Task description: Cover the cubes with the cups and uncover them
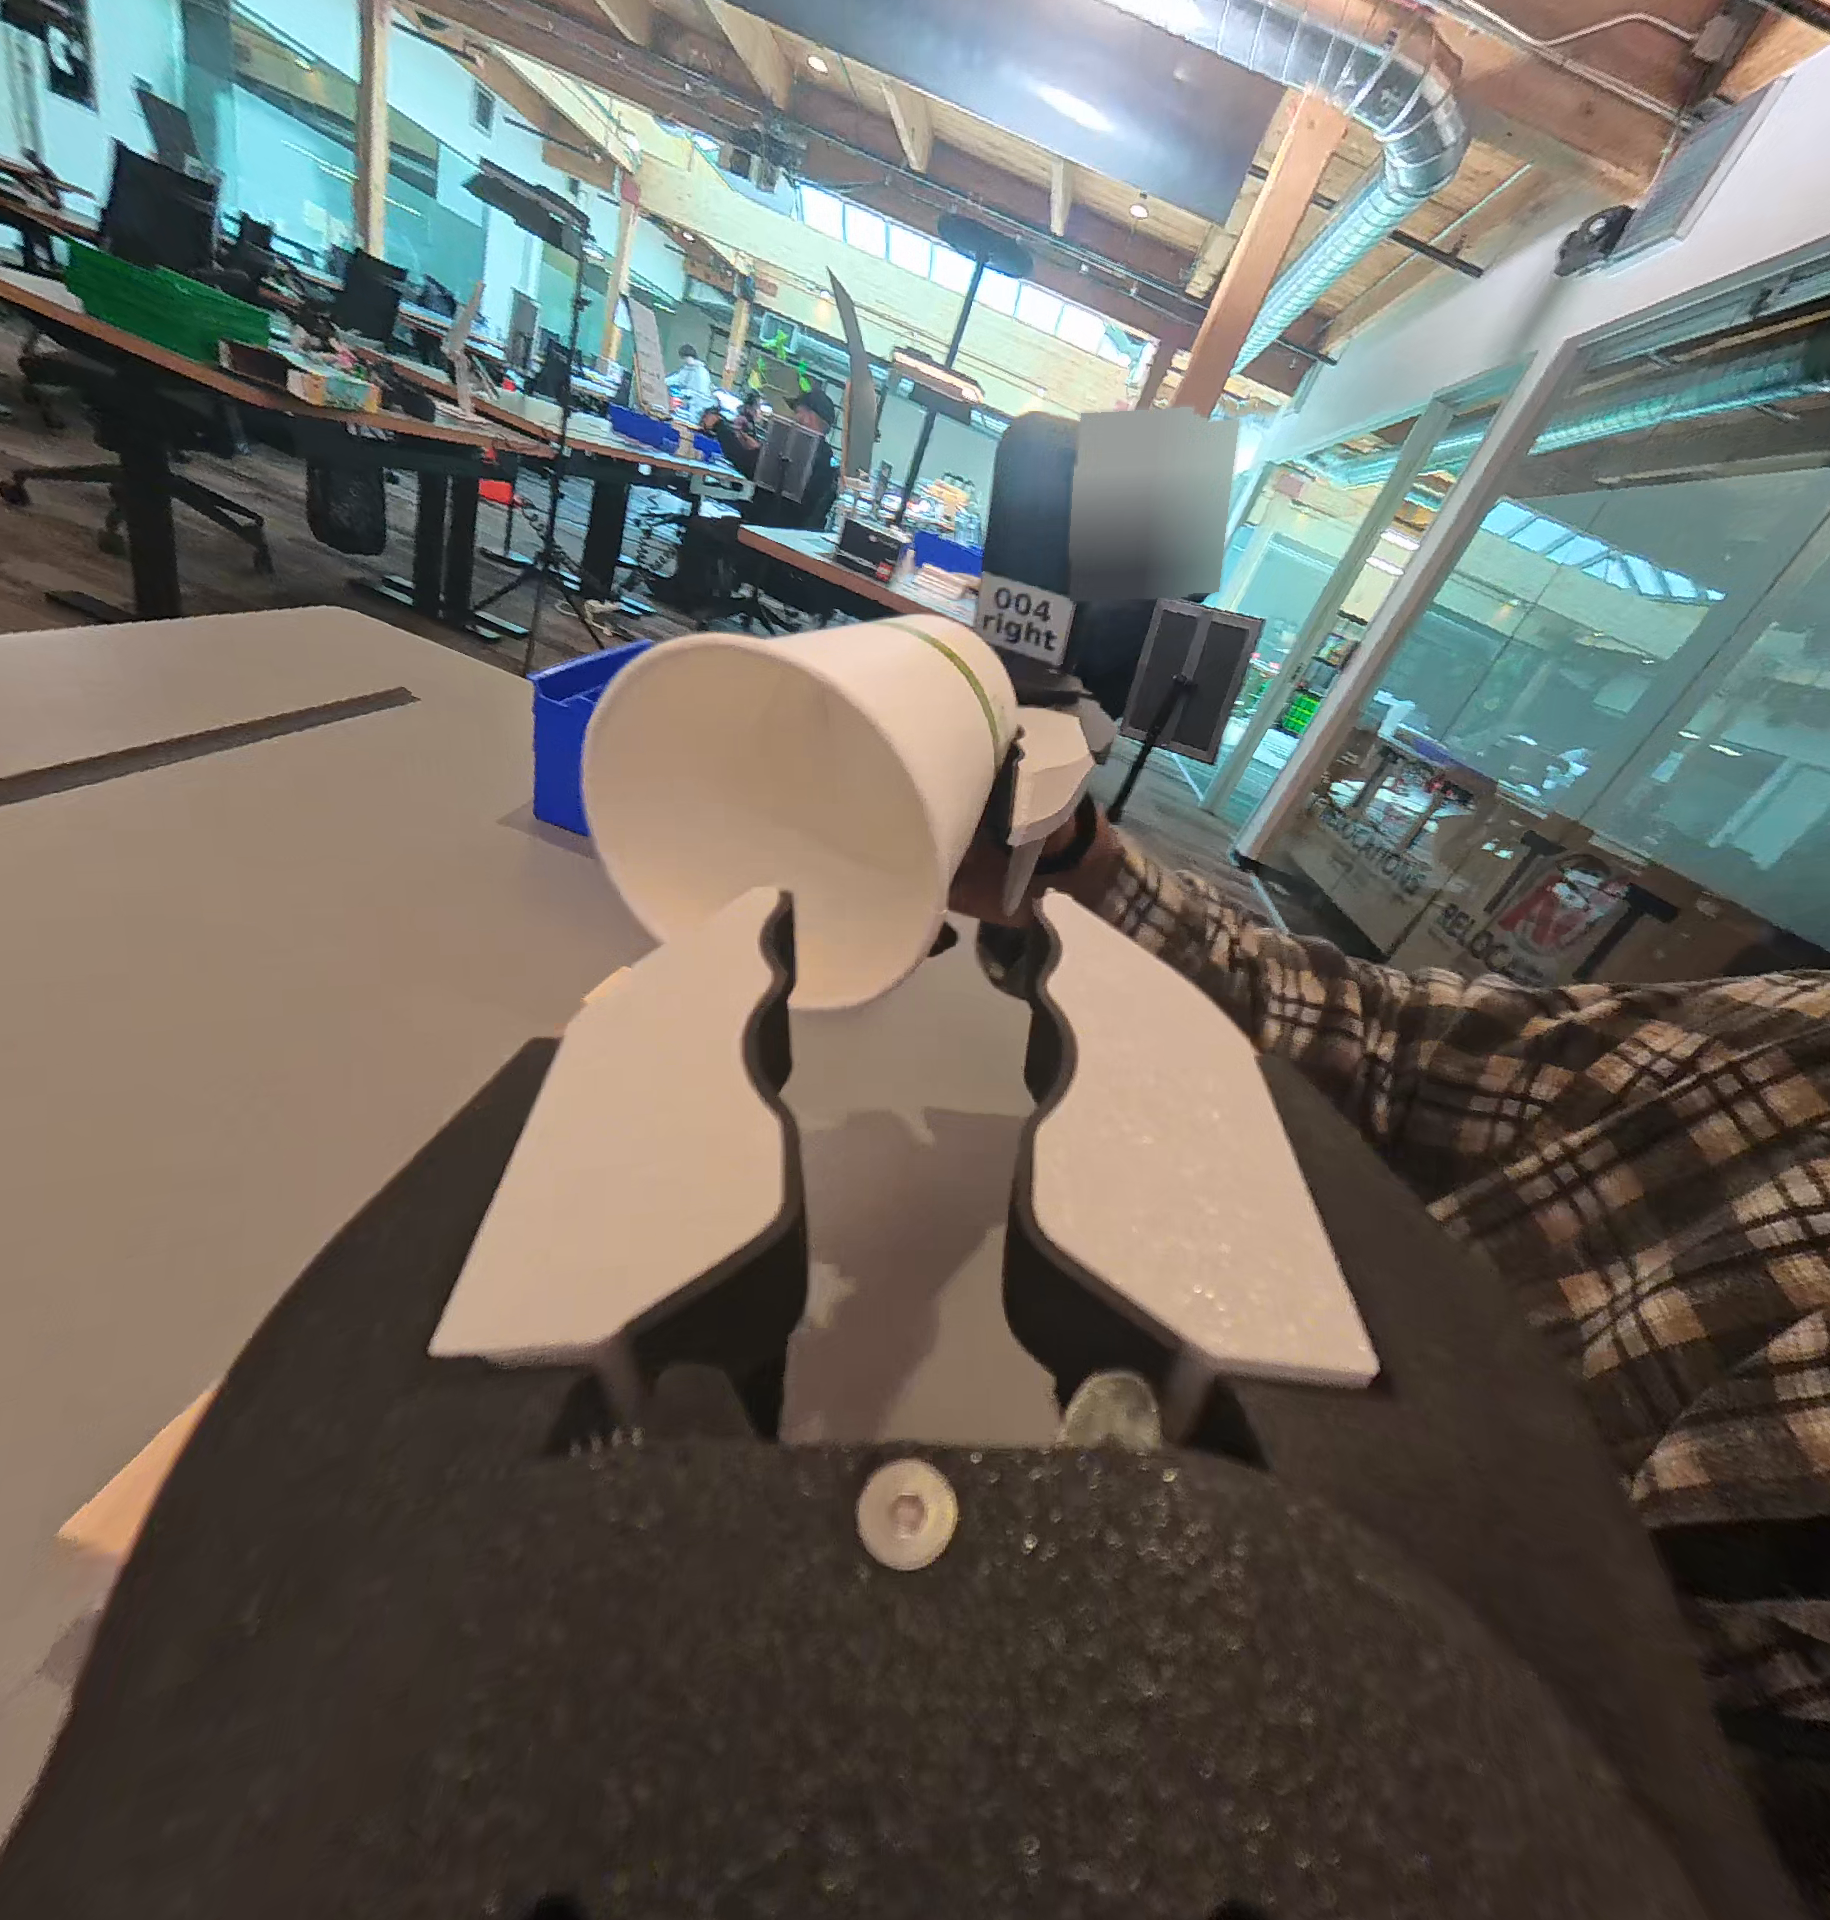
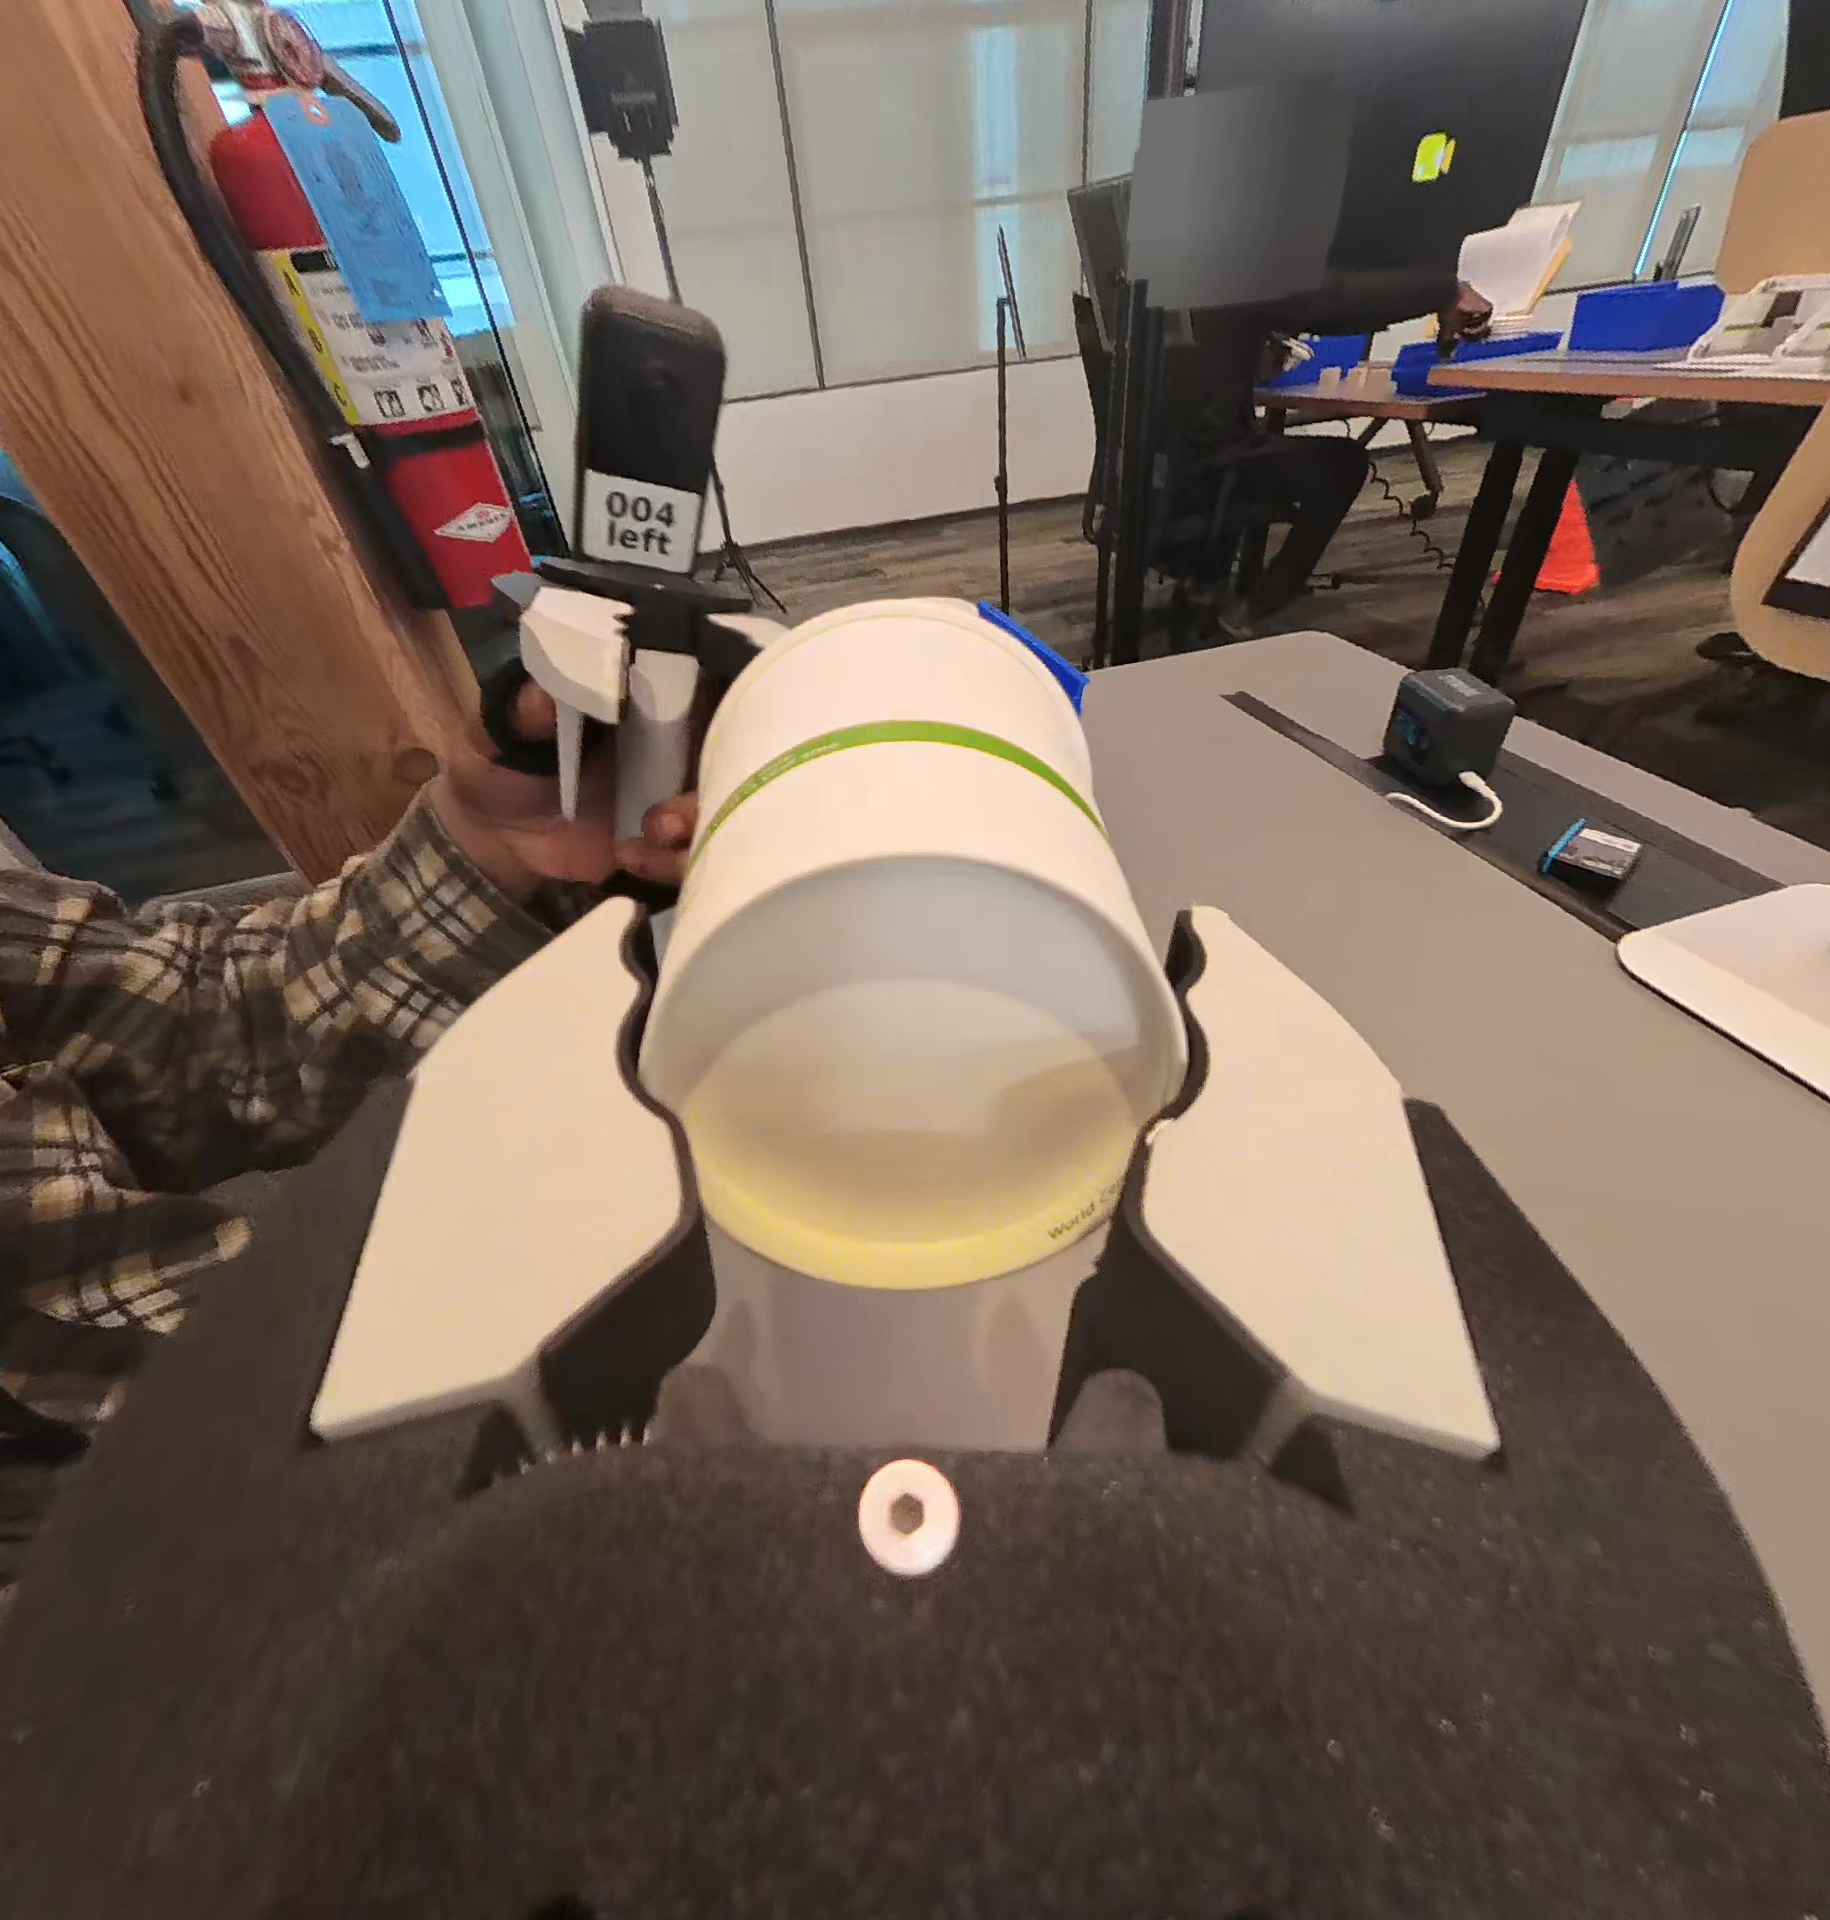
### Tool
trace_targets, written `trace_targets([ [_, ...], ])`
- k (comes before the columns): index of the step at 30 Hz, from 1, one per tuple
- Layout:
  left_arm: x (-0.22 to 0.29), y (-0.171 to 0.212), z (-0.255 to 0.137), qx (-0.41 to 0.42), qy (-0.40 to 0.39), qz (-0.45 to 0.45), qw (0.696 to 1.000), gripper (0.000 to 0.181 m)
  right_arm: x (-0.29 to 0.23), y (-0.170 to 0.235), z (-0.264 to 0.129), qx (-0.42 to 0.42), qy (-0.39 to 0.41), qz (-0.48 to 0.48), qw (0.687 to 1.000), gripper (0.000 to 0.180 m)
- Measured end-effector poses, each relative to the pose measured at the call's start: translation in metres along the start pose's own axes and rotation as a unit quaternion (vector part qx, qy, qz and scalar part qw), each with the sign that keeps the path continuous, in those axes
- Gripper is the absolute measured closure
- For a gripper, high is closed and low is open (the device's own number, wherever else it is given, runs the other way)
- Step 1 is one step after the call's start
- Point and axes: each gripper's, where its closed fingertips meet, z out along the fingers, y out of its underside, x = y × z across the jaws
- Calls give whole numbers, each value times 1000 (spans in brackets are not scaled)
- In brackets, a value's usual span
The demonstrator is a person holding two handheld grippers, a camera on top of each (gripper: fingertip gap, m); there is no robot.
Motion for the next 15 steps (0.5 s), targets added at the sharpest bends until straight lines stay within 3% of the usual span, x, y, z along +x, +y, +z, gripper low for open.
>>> trace_targets([
  [10, 17, -21, -41, -4, -81, 96, 992, 124, 5, -11, -10, -45, 33, -21, 998, 87],
  [15, 31, -22, -52, 7, -91, 120, 988, 124, 6, -11, -9, -67, 44, -33, 996, 87],
])
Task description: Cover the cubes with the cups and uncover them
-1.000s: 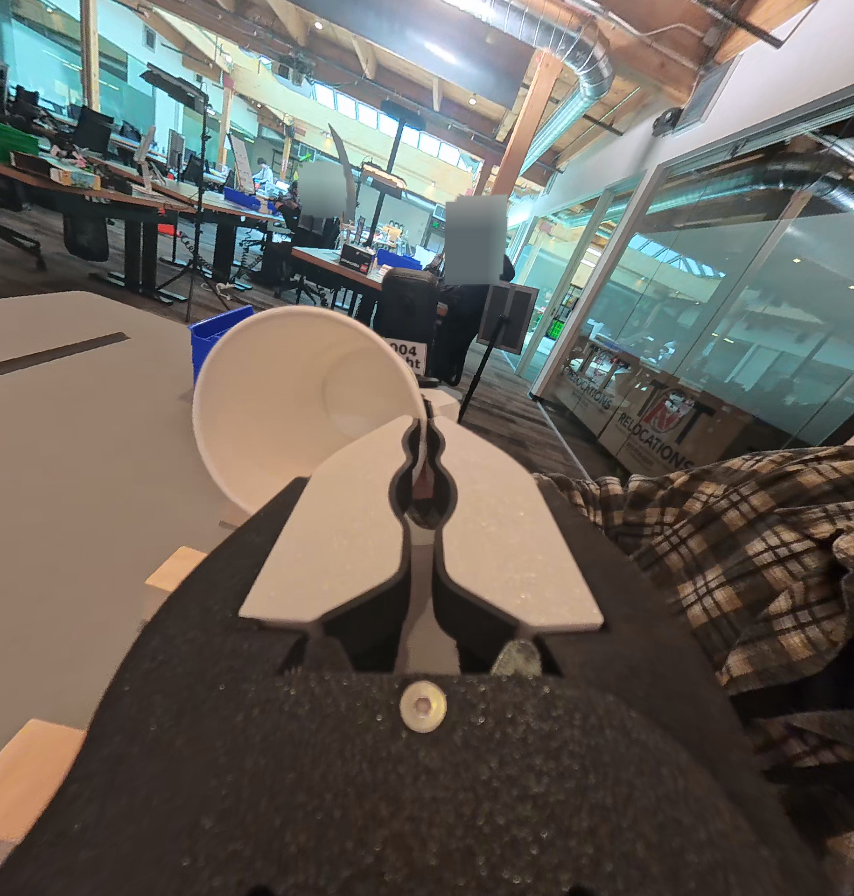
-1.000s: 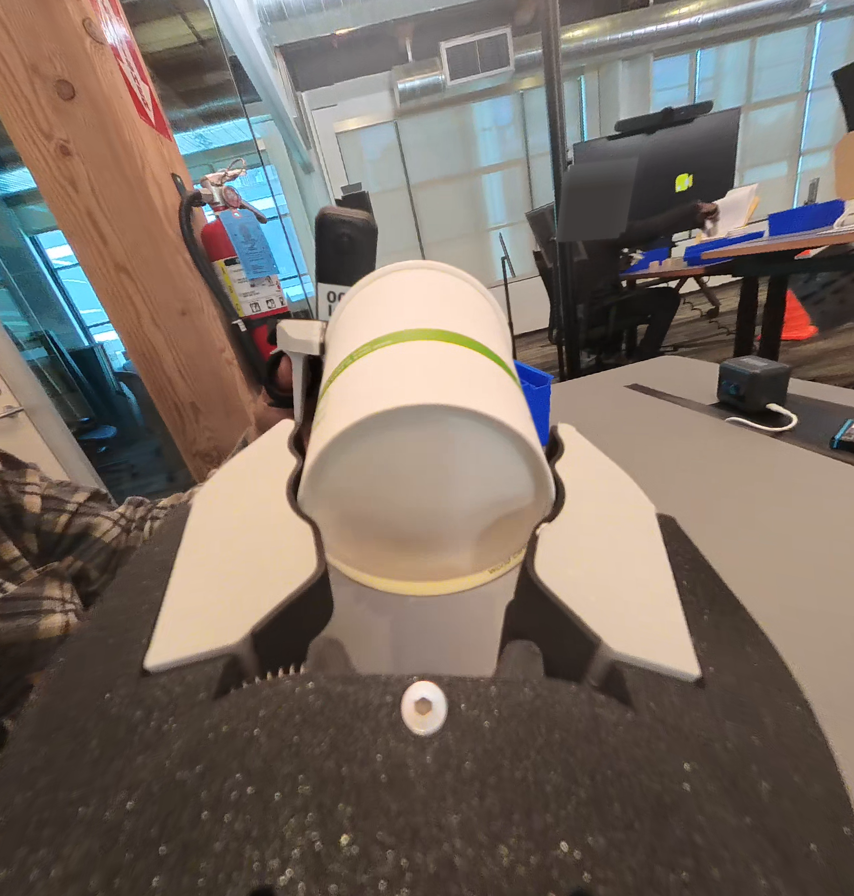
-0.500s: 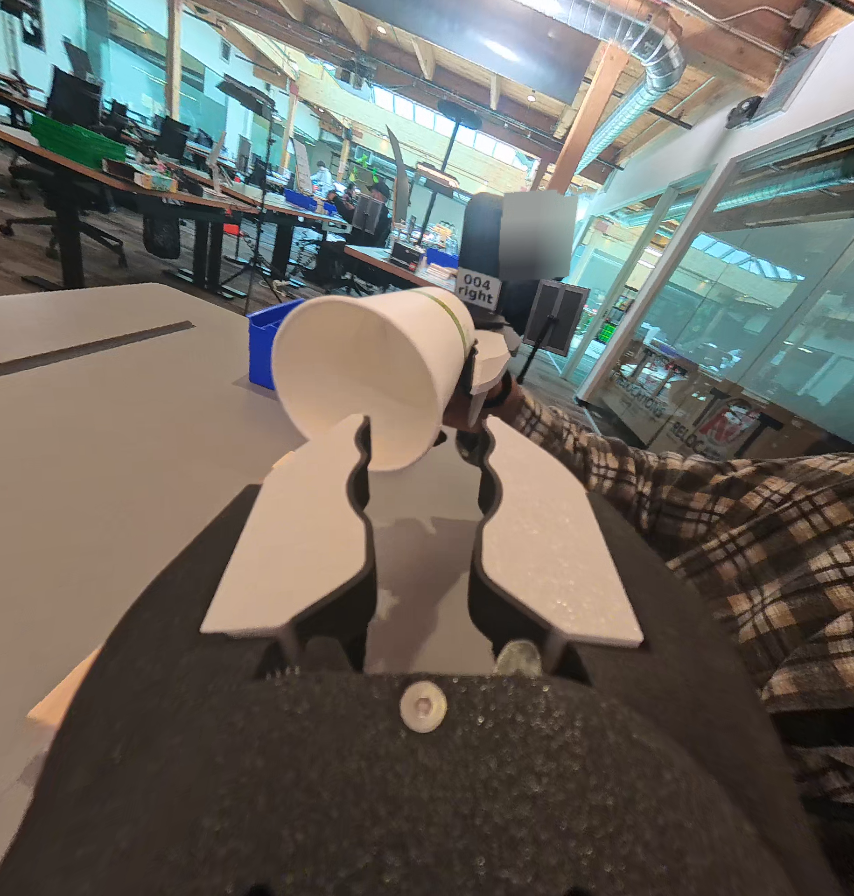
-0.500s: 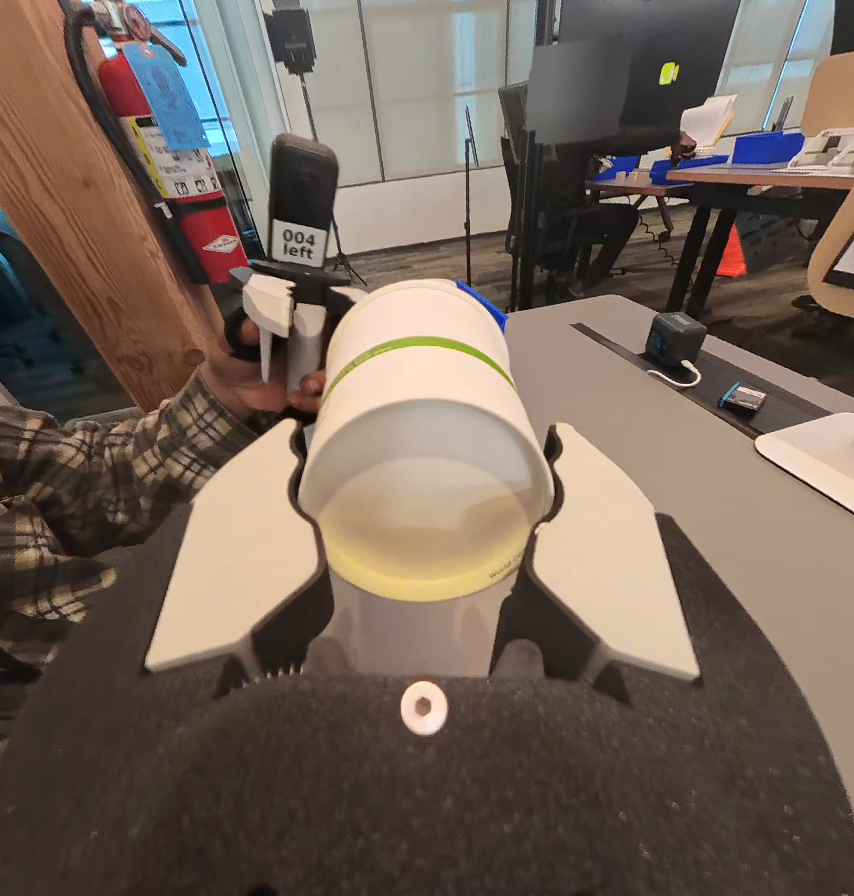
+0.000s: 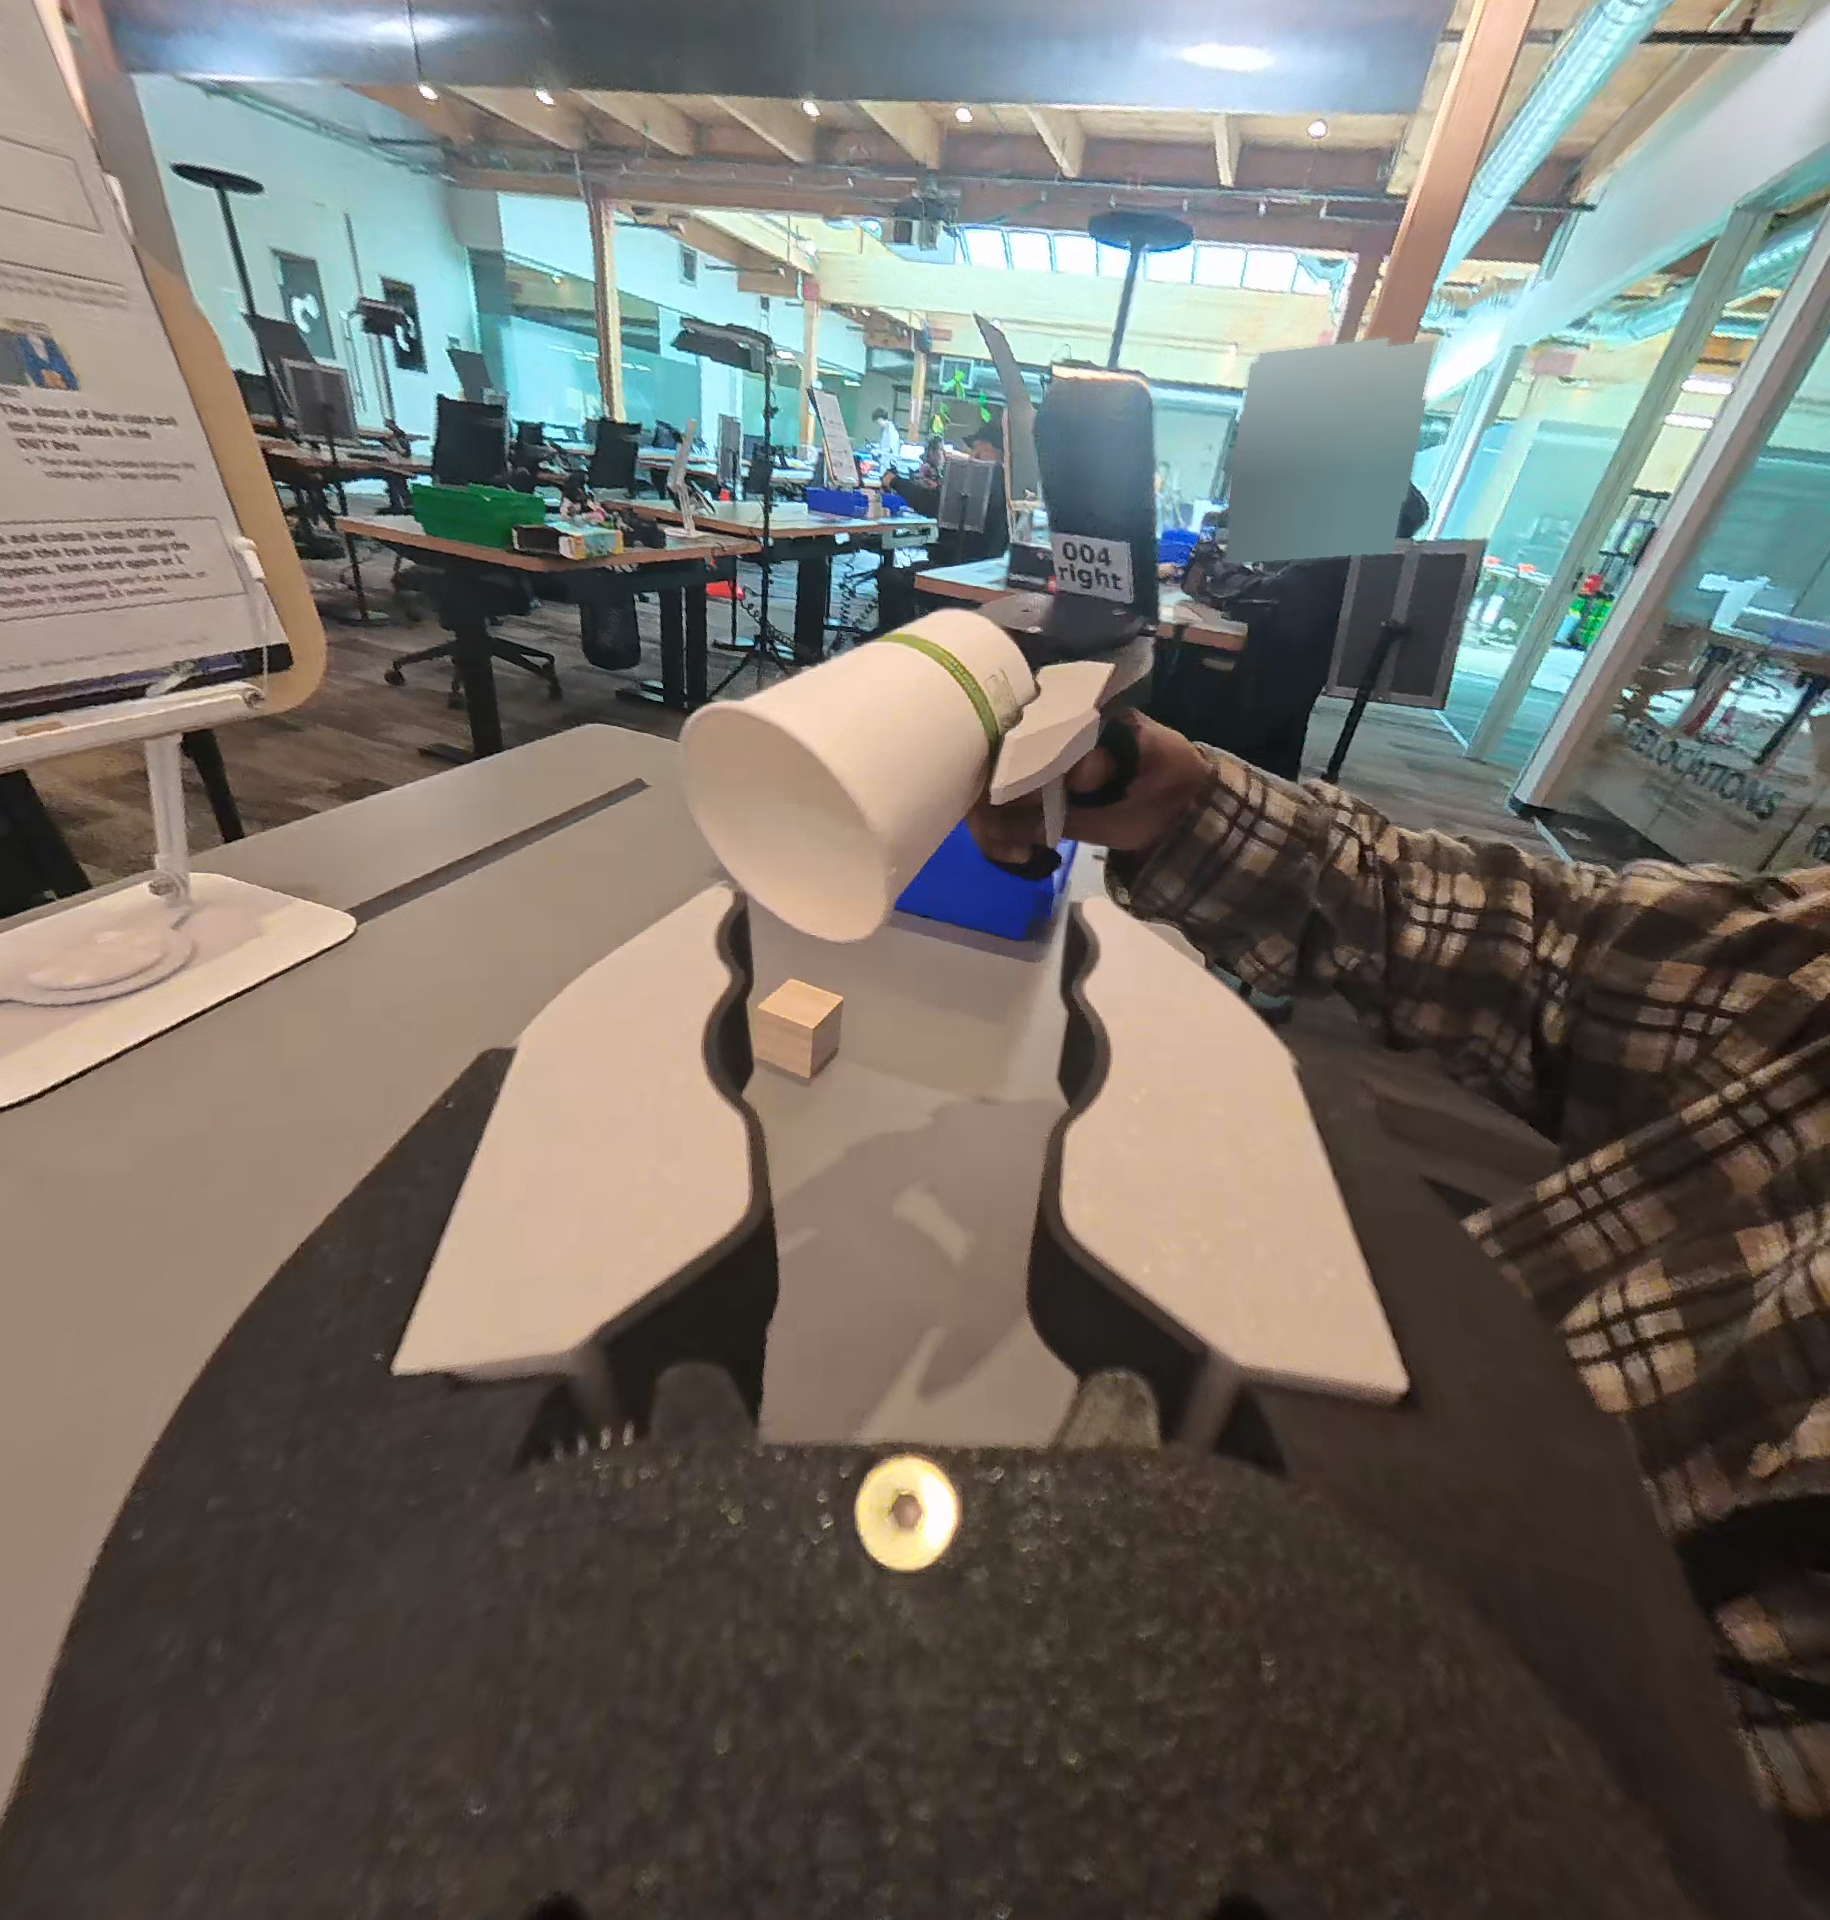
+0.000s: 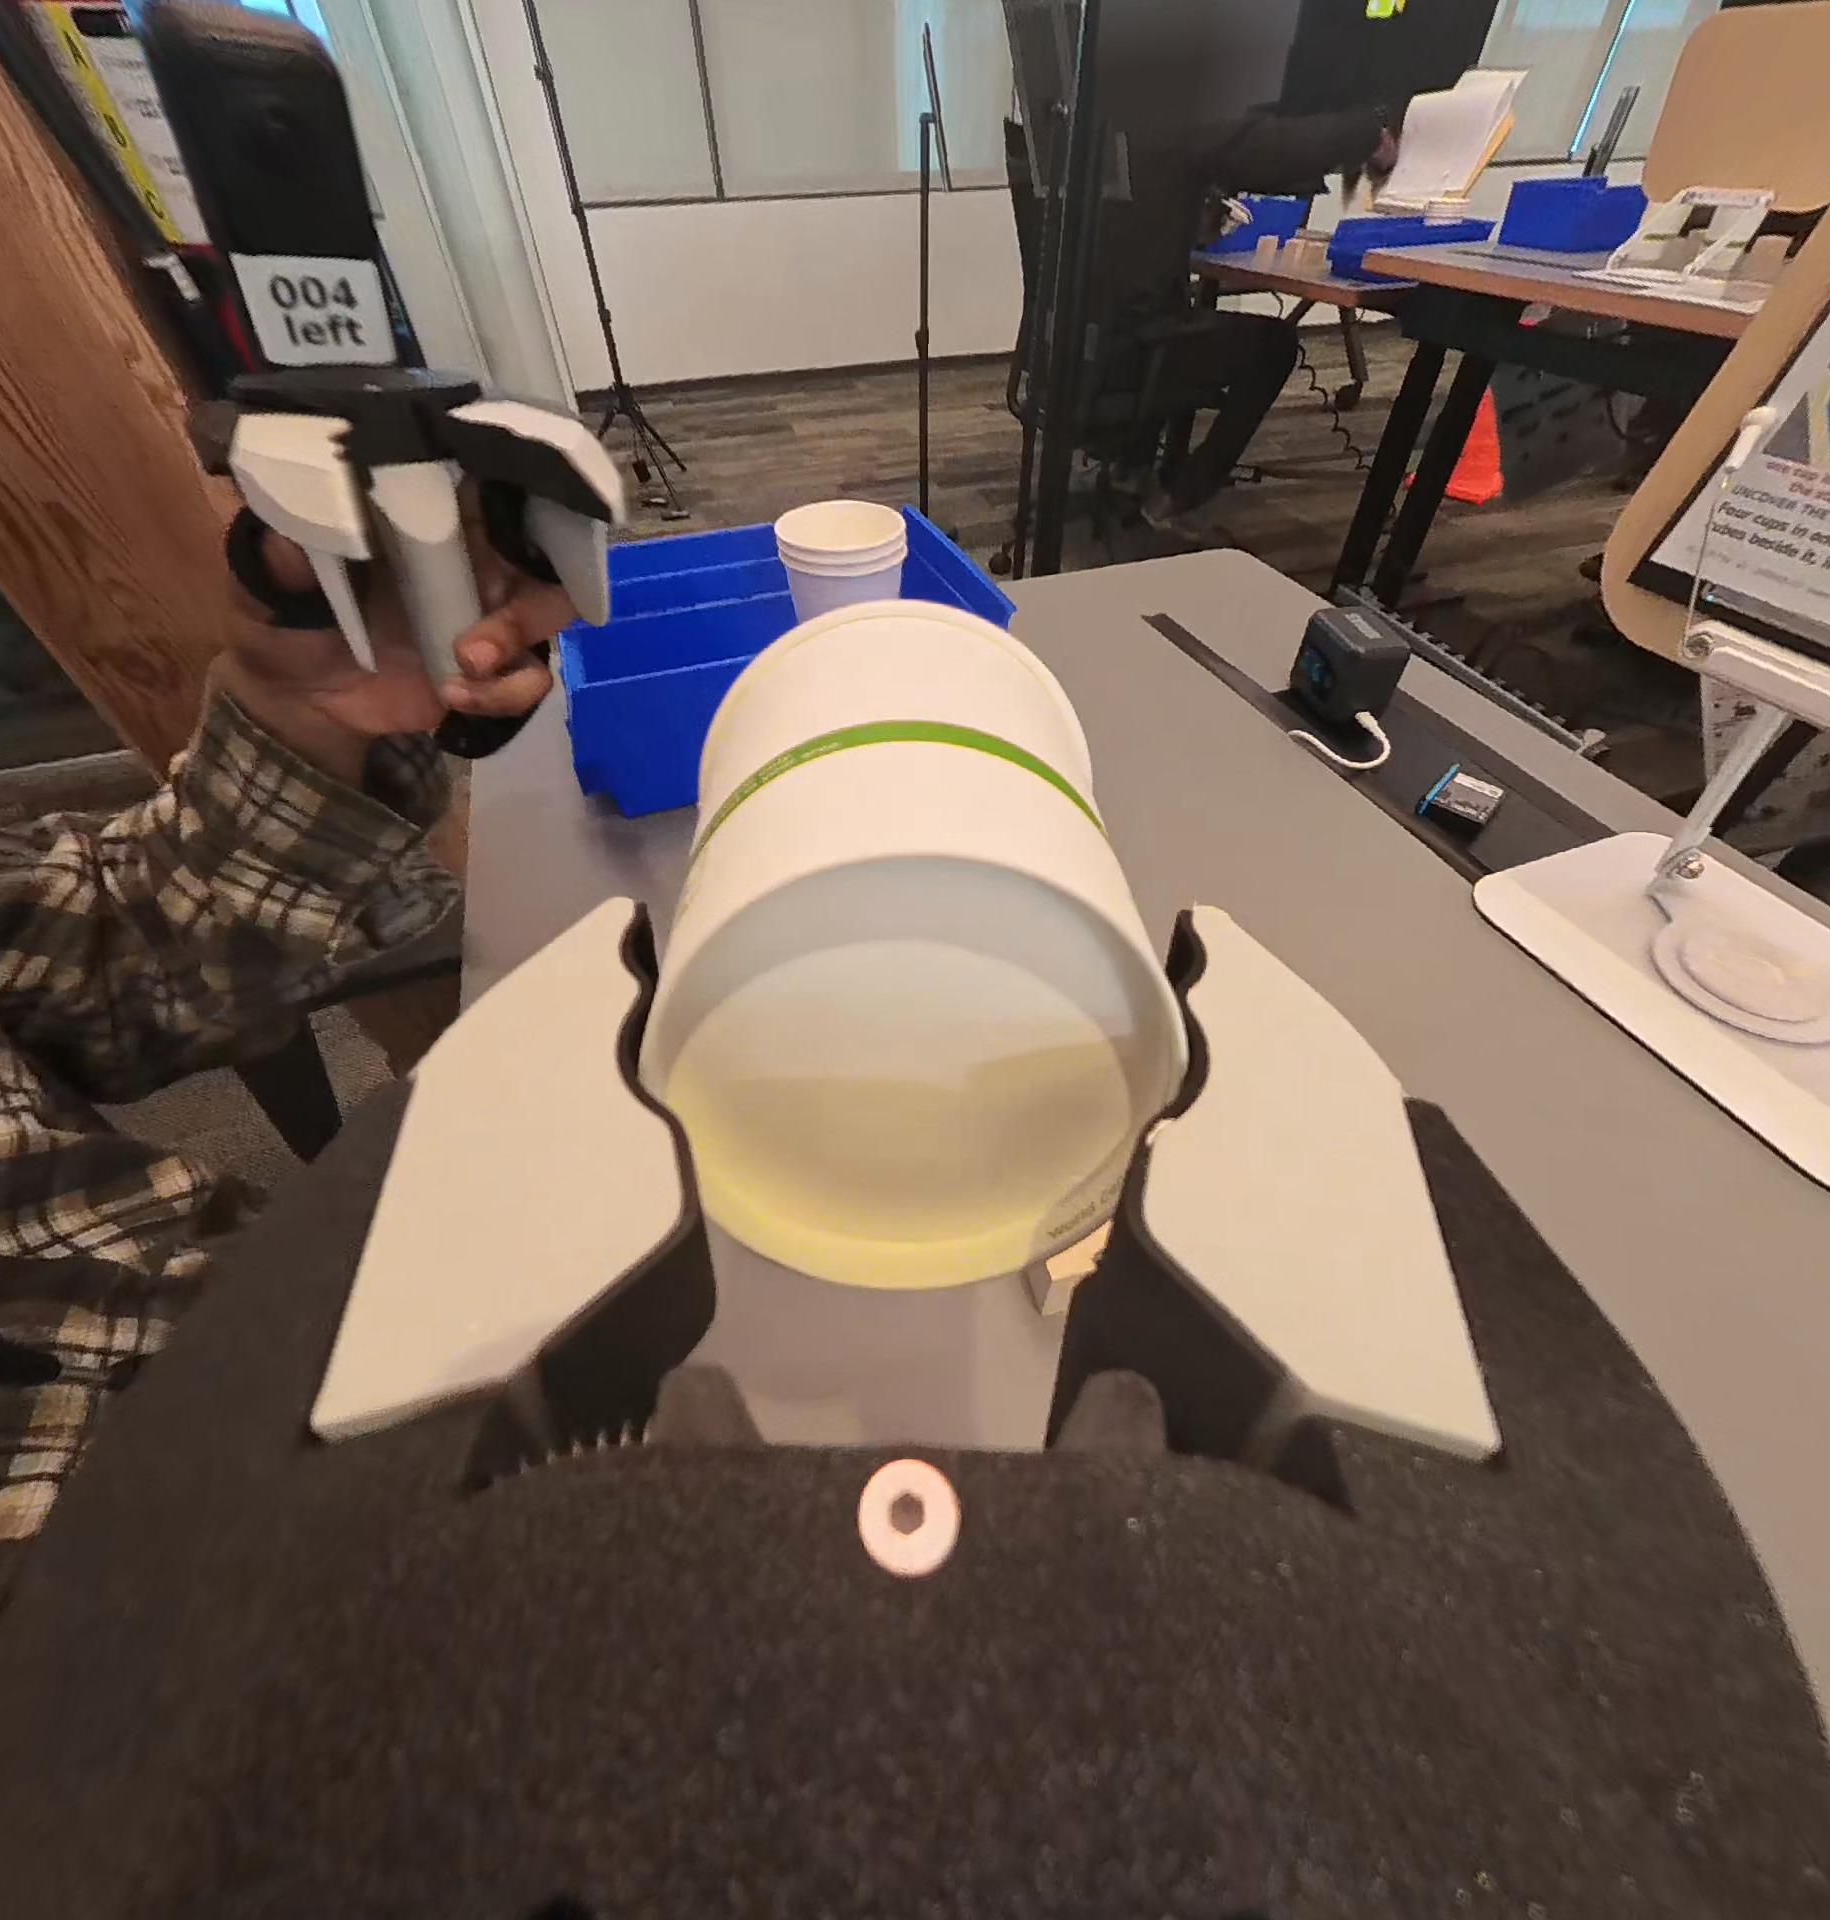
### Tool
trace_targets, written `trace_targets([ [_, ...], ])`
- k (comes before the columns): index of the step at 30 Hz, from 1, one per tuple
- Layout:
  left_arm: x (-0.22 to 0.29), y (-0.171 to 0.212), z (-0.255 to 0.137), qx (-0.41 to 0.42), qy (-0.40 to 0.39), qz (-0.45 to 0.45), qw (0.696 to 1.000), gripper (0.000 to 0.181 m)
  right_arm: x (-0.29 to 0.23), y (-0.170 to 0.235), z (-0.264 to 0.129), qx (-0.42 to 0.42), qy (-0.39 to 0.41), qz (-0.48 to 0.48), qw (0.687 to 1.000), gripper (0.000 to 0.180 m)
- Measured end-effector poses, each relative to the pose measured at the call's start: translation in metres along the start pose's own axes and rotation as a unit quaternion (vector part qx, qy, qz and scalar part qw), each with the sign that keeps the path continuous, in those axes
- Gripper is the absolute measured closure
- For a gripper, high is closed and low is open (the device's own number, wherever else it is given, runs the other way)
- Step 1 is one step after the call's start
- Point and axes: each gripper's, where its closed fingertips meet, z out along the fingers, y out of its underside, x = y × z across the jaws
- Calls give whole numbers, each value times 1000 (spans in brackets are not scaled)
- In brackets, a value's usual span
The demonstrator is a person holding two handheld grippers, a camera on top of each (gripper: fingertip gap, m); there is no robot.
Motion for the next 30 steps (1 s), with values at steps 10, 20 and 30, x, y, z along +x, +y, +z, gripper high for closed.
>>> trace_targets([
  [10, -1, -9, -31, -1, -44, 34, 998, 125, 4, 0, 6, -20, 8, 0, 1000, 87],
  [20, -11, -11, -39, -4, -72, 49, 996, 127, 7, -4, 10, -39, 12, -8, 999, 87],
  [30, -16, -15, -48, -7, -100, 68, 993, 127, 11, -13, 18, -68, 17, -27, 997, 87],
])
